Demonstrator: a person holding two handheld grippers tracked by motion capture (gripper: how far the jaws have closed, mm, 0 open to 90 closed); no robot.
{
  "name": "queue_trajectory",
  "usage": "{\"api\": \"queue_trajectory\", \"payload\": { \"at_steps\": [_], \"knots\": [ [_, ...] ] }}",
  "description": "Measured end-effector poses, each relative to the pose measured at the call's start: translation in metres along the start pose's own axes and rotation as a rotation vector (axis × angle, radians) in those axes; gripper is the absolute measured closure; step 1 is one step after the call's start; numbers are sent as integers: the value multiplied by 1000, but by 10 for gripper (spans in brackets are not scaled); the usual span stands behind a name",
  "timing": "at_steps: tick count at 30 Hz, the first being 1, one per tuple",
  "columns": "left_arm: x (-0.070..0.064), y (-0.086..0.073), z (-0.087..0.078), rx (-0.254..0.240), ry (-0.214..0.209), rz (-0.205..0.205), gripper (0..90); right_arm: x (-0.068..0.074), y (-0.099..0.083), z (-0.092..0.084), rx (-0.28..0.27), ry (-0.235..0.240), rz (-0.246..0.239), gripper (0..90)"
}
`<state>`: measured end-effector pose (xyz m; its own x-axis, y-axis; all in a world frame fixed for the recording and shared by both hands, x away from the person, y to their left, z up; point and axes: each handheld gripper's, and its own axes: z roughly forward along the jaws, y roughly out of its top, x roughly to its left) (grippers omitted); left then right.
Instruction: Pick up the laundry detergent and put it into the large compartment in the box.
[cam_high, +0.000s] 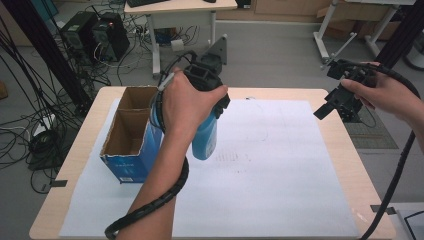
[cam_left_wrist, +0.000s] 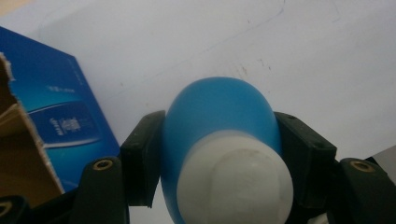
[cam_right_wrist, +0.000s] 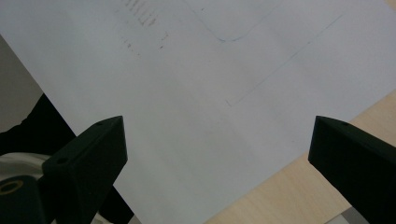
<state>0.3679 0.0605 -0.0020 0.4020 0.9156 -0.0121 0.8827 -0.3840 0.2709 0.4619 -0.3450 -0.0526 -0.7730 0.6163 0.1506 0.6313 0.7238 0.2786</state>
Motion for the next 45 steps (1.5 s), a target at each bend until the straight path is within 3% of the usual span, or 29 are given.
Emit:
{"api": "queue_trajectory", "payload": {
  "at_steps": [6, 12, 19, 23, 31, 45],
  "knots": [
    [11, -4, -32, -23, 5, -16, 383, 3, 5, 2, 10, 1, -6, 46],
    [29, -12, -65, -64, 5, -68, 383, 6, 9, 2, 8, 1, -14, 46],
    [52, -23, -100, -93, 46, -135, 383, 8, 12, 4, 11, 4, -21, 46],
    [66, -29, -109, -101, 75, -172, 383, 5, 14, 9, 16, 24, -27, 46],
    [100, -43, -109, -95, 109, -271, 383, 10, 24, 15, 27, 31, -46, 46],
    [139, -55, -83, -81, 122, -355, 383, 17, 35, 19, 40, 17, -56, 46]
  ]
}}
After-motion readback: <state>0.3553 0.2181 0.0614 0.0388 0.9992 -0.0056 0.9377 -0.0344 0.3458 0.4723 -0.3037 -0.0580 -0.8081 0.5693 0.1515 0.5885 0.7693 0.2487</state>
